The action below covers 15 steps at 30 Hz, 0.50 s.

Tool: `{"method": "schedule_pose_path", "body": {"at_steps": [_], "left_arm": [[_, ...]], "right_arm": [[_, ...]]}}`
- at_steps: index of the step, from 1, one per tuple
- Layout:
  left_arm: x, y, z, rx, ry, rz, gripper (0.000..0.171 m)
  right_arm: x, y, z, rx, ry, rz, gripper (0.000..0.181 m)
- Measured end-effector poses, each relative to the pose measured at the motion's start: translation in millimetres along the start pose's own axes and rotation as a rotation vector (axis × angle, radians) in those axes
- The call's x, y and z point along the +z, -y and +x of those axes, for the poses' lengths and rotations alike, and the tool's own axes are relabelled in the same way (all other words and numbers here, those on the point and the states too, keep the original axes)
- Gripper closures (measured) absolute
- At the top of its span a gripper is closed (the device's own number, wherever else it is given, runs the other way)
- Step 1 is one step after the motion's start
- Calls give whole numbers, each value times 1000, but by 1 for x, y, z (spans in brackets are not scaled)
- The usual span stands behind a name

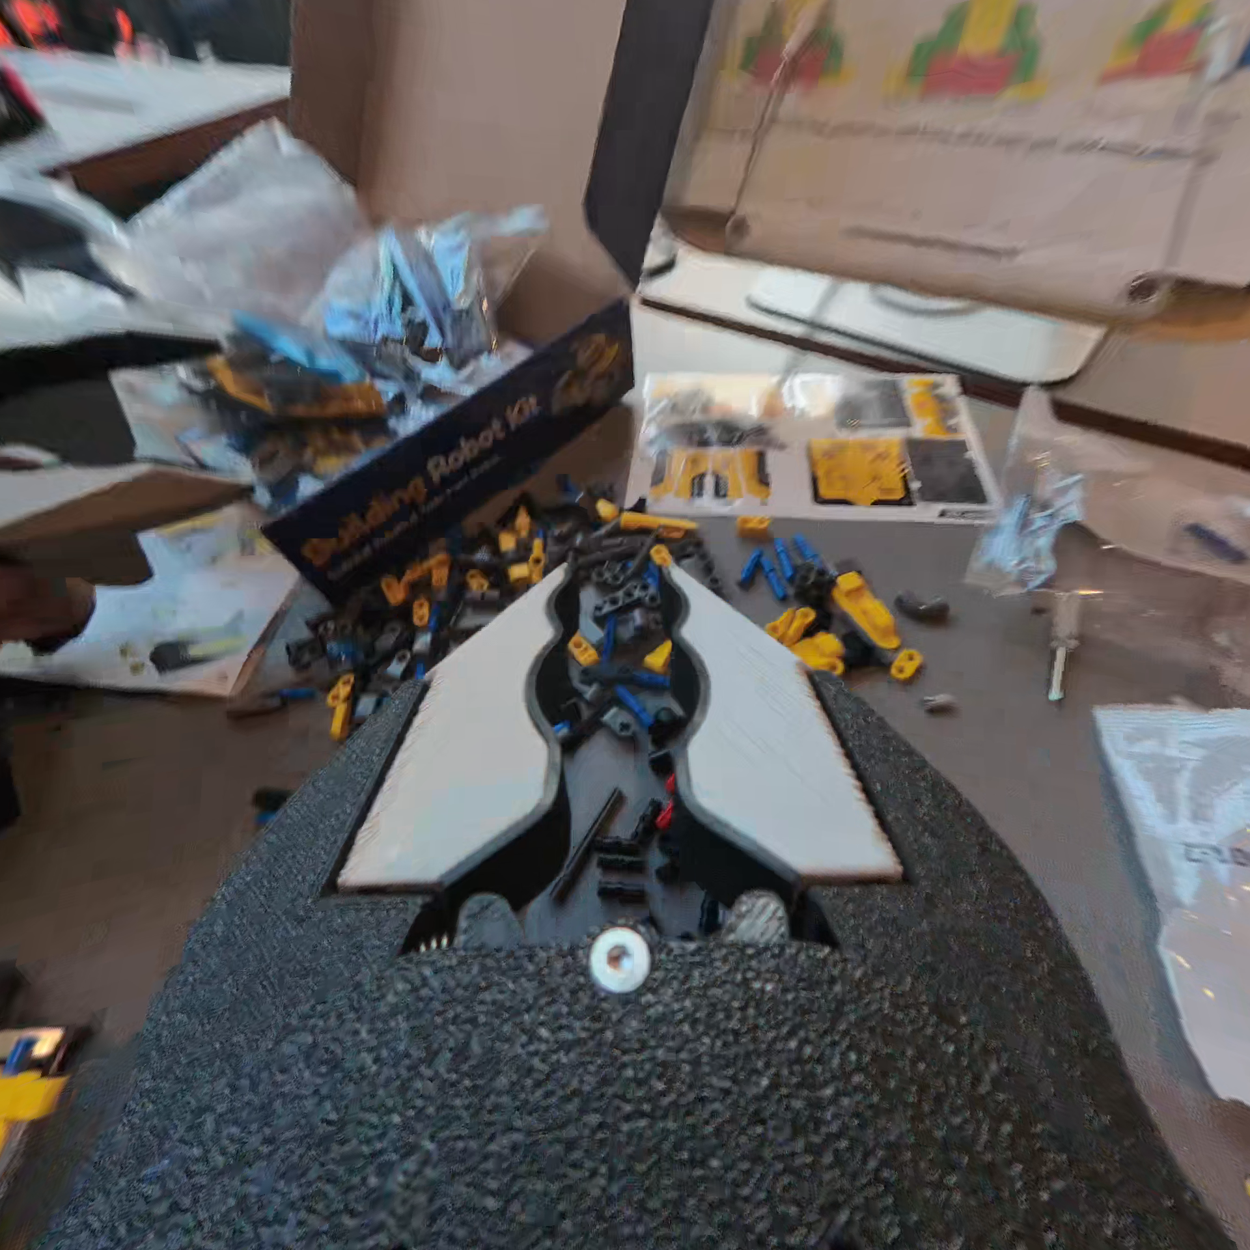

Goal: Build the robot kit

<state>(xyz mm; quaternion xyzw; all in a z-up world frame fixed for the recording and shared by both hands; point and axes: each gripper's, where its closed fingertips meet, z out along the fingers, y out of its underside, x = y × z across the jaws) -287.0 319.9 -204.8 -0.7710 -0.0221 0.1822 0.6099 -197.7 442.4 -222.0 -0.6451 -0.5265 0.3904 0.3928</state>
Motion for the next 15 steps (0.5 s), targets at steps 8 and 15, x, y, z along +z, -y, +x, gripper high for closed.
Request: {"method": "schedule_pose_path", "body": {"at_steps": [8,15], "left_arm": [[0,-5,4,20,-22,-24,111],[0,-6,10,53,-33,-29,110]], "right_arm": [[26,-51,-24,-159,45,-265,146],[31,-77,-39,-124,162,-390,165]]}}
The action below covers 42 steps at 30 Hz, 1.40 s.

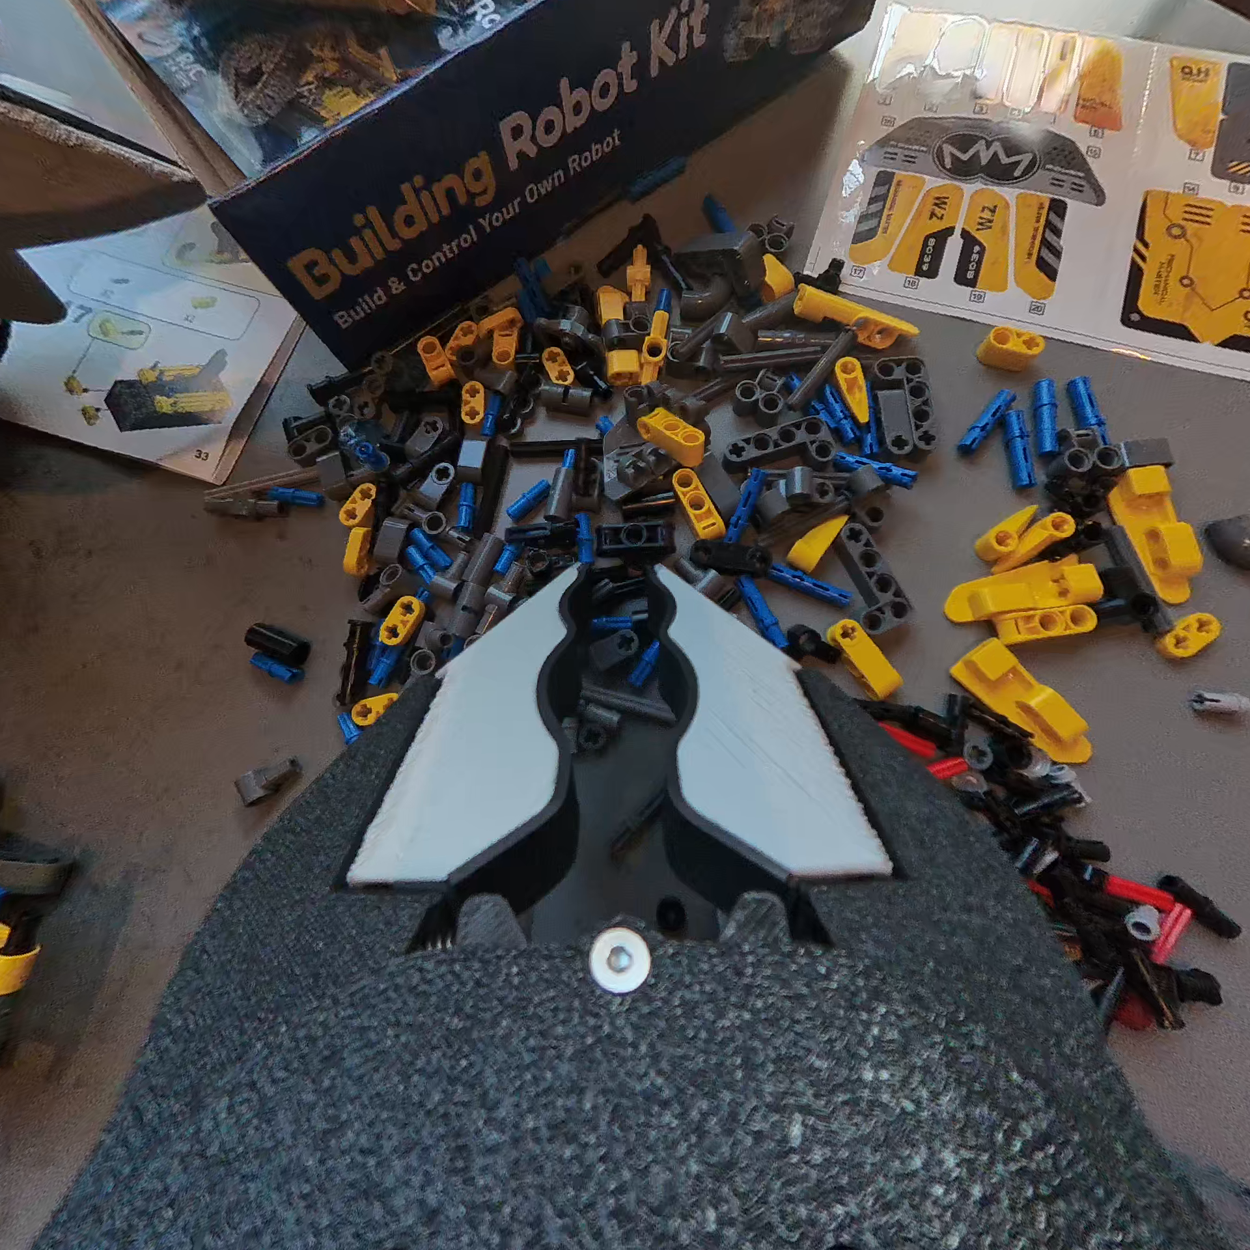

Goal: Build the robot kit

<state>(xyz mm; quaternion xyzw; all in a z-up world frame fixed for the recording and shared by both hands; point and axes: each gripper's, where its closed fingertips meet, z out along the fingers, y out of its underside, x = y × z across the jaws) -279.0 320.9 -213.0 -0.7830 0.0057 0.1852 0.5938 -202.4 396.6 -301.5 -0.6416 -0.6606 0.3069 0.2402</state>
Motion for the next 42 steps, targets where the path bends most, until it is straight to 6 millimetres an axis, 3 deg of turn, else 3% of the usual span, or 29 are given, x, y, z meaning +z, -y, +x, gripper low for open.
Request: {"method": "schedule_pose_path", "body": {"at_steps": [5,8,13,16,21,24,29,37,42], "left_arm": [[-1,1,-1,-3,0,3,109],[0,-1,0,-4,-2,-2,109],[1,-3,1,3,-4,-9,109],[1,-3,1,4,-2,-10,109],[1,-2,0,1,-2,-7,110],[1,-3,1,7,-4,-10,110],[1,-3,2,9,-6,-13,110],[1,-4,5,14,-26,-18,111],[3,-8,7,13,-19,-36,125]], "right_arm": [[-17,21,17,-2,-103,124,159],[-20,19,31,53,-146,133,152],[-3,-2,20,40,-86,2,162],[-4,3,18,5,-109,19,161],[-23,22,32,36,-170,141,159],[-20,16,35,60,-169,114,157],[-2,-3,20,14,-117,-11,161],[-26,20,42,56,-220,143,159],[-20,16,39,44,-213,111,159]]}}
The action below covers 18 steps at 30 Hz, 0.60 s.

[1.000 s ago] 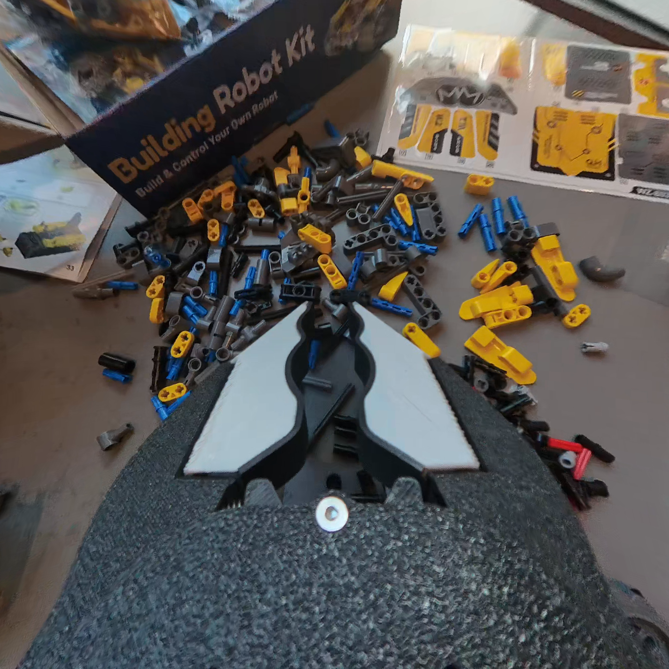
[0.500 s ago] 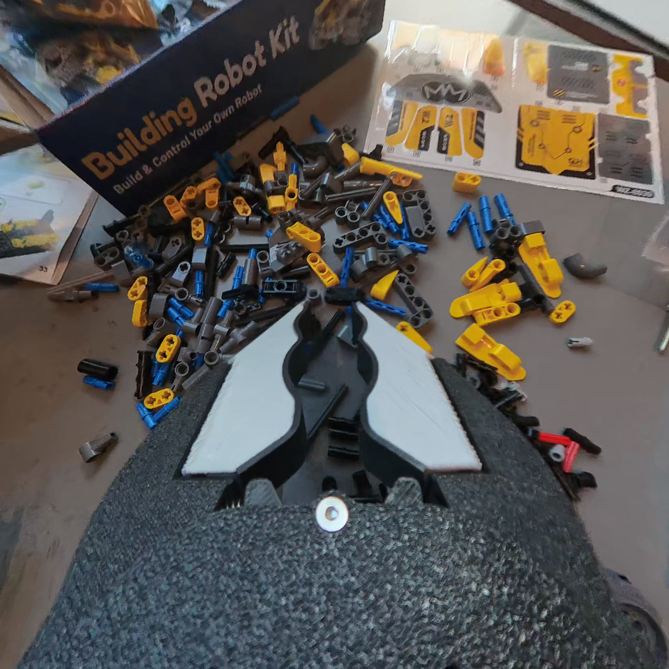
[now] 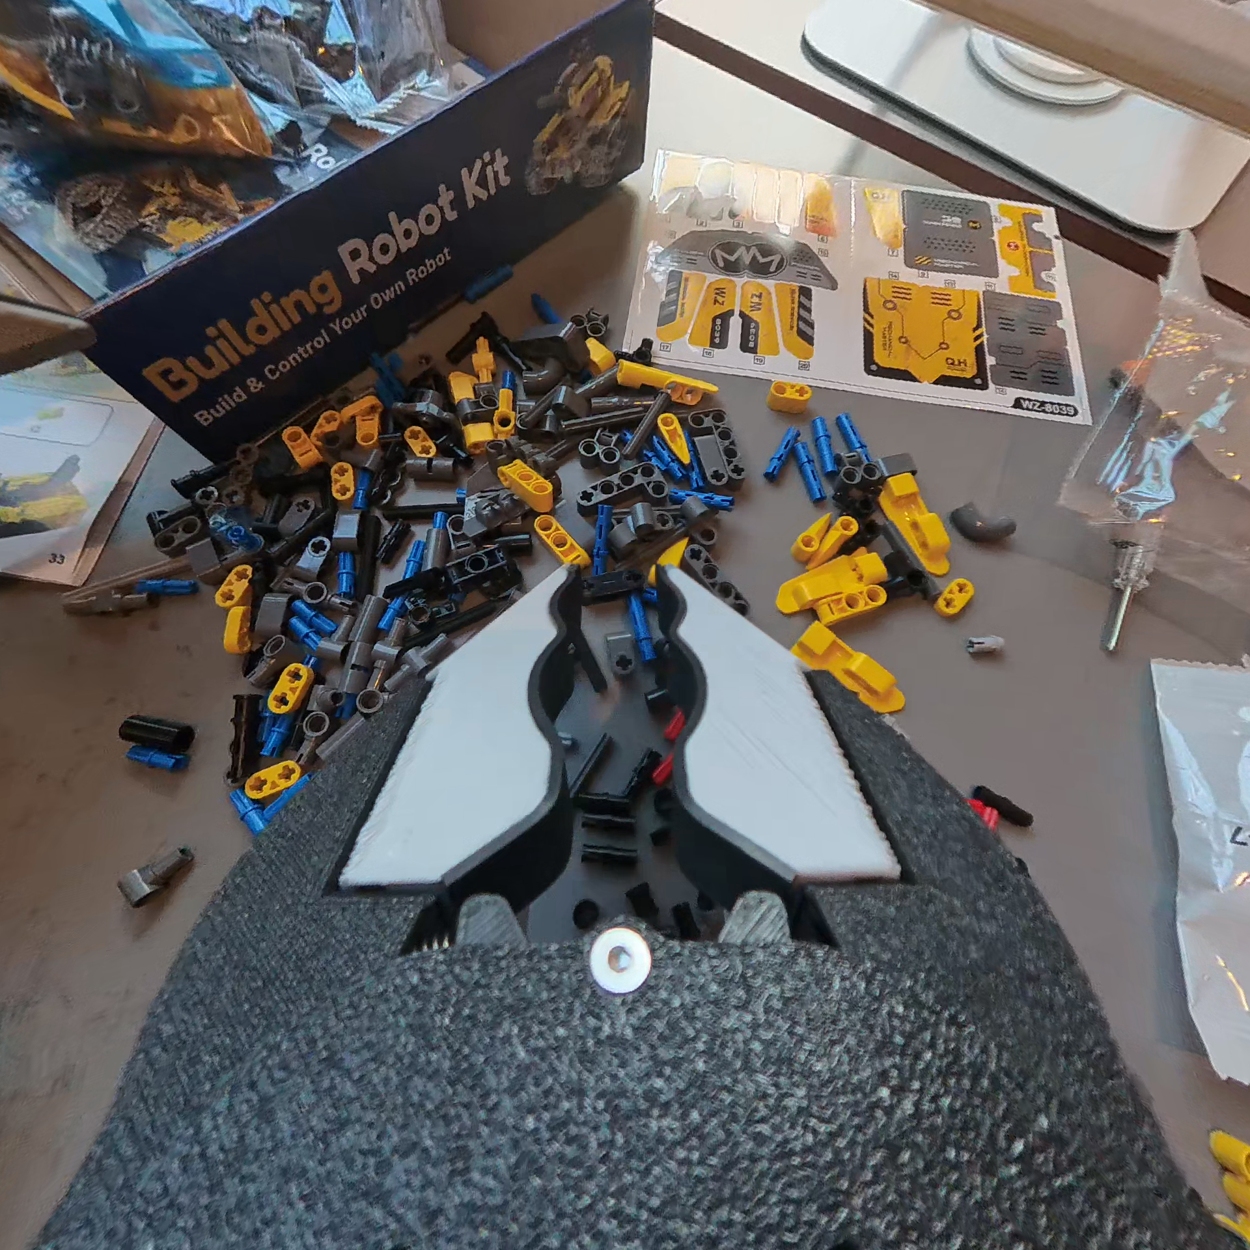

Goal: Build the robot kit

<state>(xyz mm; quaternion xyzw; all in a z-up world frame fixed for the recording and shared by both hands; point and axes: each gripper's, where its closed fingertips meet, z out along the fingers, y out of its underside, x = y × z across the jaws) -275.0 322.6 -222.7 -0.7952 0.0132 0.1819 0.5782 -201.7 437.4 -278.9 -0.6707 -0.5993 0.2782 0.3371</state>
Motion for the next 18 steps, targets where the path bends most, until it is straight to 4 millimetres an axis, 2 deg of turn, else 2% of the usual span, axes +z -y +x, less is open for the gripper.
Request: {"method": "schedule_pose_path", "body": {"at_steps": [2,3,4,6,9,11,13,16,18], "left_arm": [[2,-2,-2,-10,11,-10,130],[2,-3,-3,-11,17,-16,135],[2,-4,-5,-12,22,-21,142],[2,-4,-7,-18,28,-22,171],[1,-3,-8,-30,27,-25,171],[1,-2,-7,-26,23,-16,171],[1,-3,-5,-19,17,-19,166],[1,-3,-2,-6,10,-20,159],[1,-4,-1,-5,6,-20,157]], "right_arm": [[1,0,-2,-24,-13,-4,166],[0,1,-3,-39,-15,-3,181],[0,2,-4,-52,-15,-1,181],[-1,4,-4,-64,-28,6,181],[-3,9,-4,-56,-30,41,181],[-4,9,0,-52,-43,47,172],[-4,8,4,-41,-55,42,171],[-6,3,20,-16,-124,21,170],[-4,-7,32,11,-168,-30,171]]}}
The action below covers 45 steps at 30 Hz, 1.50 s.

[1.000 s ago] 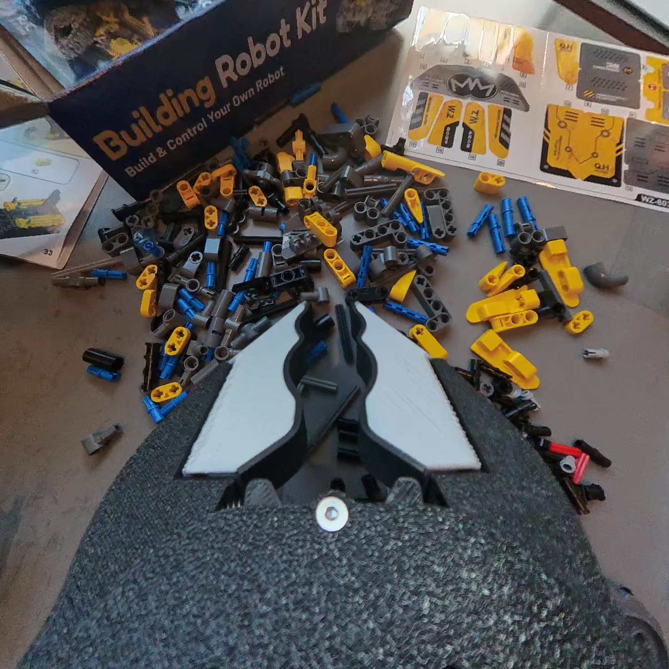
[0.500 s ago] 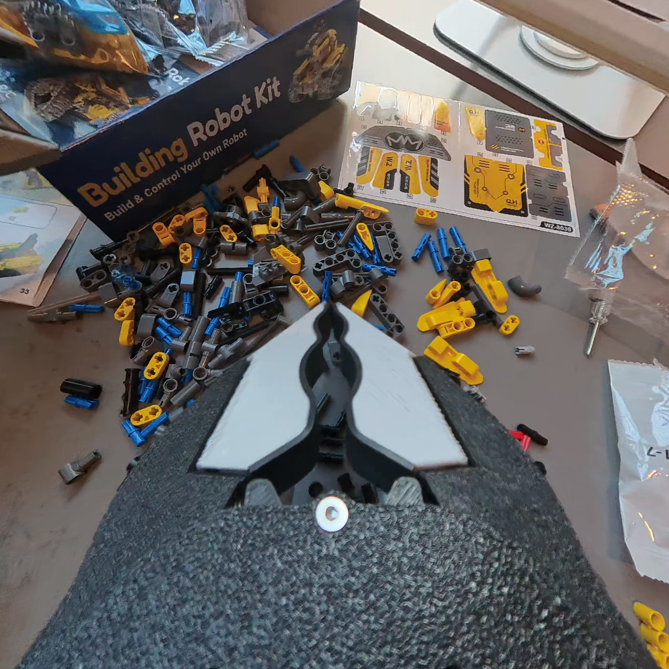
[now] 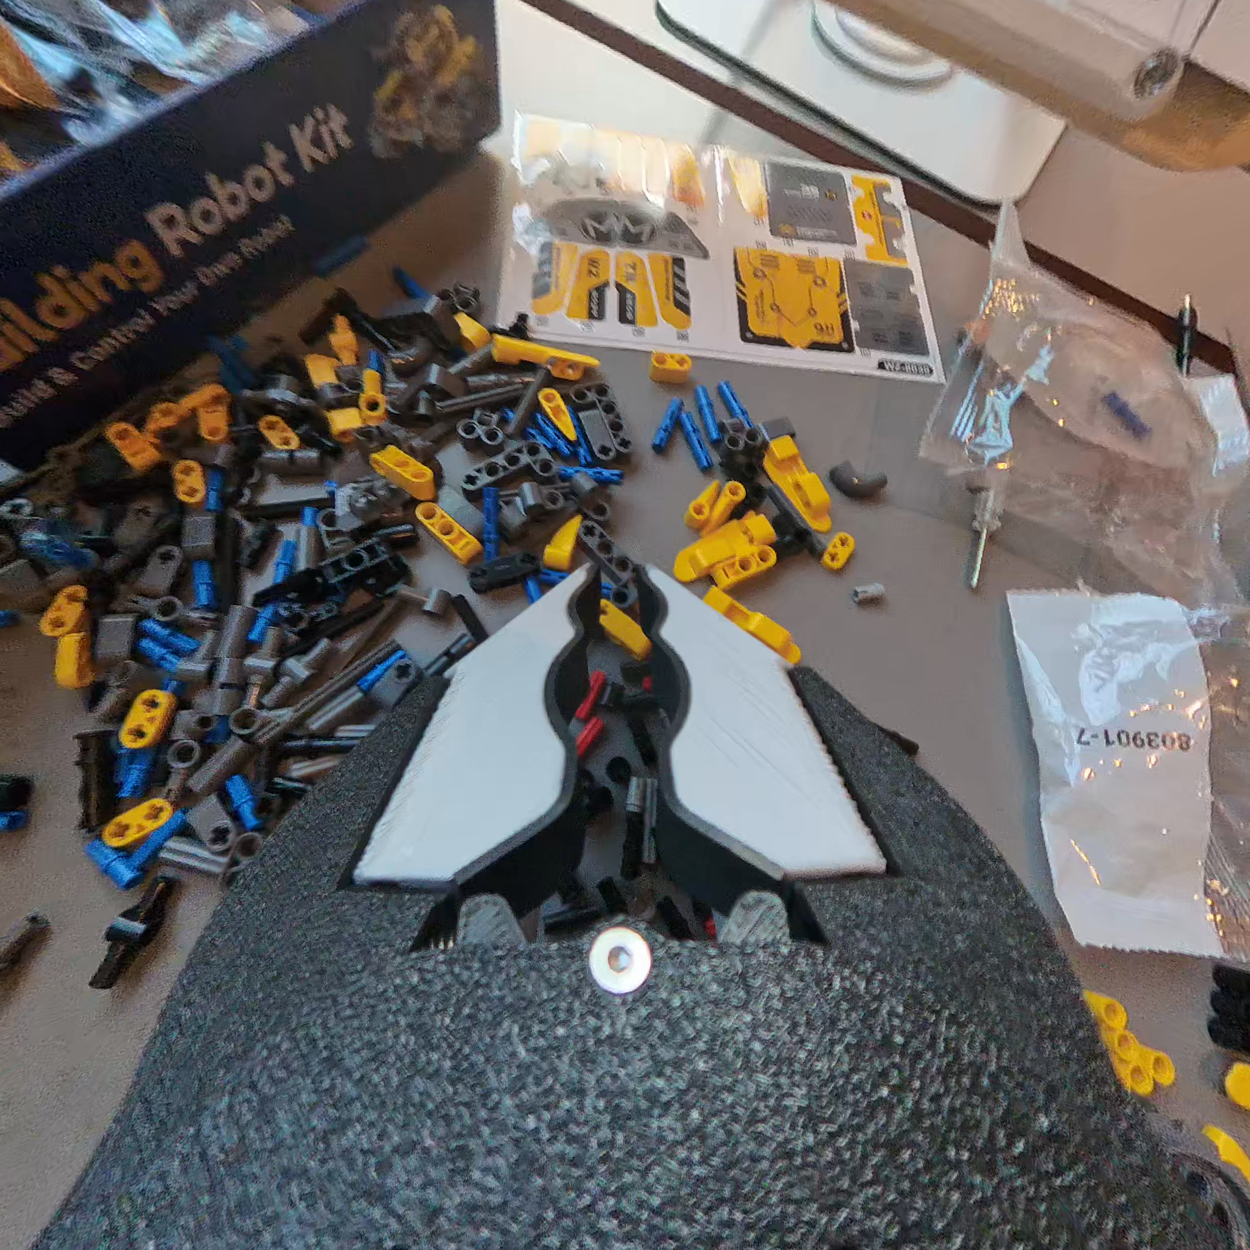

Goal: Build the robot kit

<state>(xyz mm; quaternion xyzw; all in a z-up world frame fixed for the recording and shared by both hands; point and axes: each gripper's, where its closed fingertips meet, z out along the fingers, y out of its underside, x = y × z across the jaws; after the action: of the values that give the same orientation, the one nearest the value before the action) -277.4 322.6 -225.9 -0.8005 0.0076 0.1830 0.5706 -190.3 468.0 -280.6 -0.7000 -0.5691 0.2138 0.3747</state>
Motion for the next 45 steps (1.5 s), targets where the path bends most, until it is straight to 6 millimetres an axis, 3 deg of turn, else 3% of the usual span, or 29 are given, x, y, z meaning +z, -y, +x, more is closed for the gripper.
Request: {"method": "schedule_pose_path", "body": {"at_steps": [3,6,9,13,16,20,22,24,27,30,32,35,36,37,39,41,43,45], "left_arm": [[1,-1,1,-2,-8,-3,156],[2,-3,2,1,-10,-9,155],[2,-3,2,1,-10,-9,155],[1,-1,-2,-12,-5,-3,155],[1,-2,-2,-12,-6,-6,155],[2,-3,0,-4,-10,-7,154],[2,-3,0,1,-9,-7,154],[2,-3,0,4,-8,-8,153],[2,-3,-5,0,-1,1,152],[3,-5,-10,-22,-1,-7,151],[3,-4,-10,-25,-2,-4,151],[3,-4,-5,-1,-16,-4,150],[4,-5,-4,21,-16,-6,148],[4,-5,-3,39,-16,-1,145],[3,-4,-3,41,-34,14,138],[2,-3,-4,13,-47,19,135],[2,-2,-6,-10,-52,20,134],[2,-2,-7,-9,-48,22,134]], "right_arm": [[9,-17,6,27,-16,-90,181],[8,-14,2,41,11,-85,181],[-2,5,9,39,-38,20,181],[-42,44,35,100,-146,280,181],[-63,54,51,174,-173,376,181],[-28,17,43,139,-116,106,181],[-19,12,28,128,-51,75,181],[-20,17,16,99,0,93,169],[-39,30,30,81,-66,166,163],[-83,51,42,64,-68,230,171],[-102,51,63,-14,-137,176,175],[-85,18,55,-83,70,-122,156],[-75,14,53,-83,130,-196,143],[-64,23,55,-59,151,-190,132],[-43,45,50,-29,226,-124,132],[-24,54,56,-33,211,-121,132],[-11,45,58,-78,224,-204,135],[-5,20,56,-130,285,-377,134]]}}
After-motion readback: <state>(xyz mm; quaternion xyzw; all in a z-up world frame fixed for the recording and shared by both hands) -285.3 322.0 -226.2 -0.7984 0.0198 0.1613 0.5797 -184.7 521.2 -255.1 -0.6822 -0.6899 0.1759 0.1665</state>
